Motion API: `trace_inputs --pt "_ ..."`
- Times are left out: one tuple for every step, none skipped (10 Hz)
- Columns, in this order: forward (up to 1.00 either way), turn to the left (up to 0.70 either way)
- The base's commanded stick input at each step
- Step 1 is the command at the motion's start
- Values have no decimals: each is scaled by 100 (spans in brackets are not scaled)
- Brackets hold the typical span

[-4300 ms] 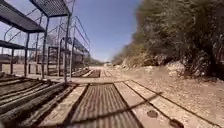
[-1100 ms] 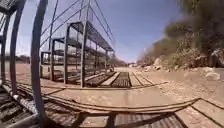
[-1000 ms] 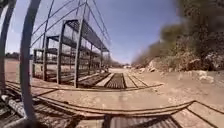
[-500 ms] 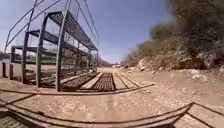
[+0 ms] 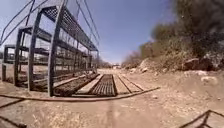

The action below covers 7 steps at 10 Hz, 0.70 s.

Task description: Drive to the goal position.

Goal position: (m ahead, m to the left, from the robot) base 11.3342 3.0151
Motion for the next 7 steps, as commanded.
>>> trace_inputs --pt "70 0" --pt "70 0" --pt "70 0" --pt "70 0" --pt "70 0" --pt "70 0" --pt "70 0"
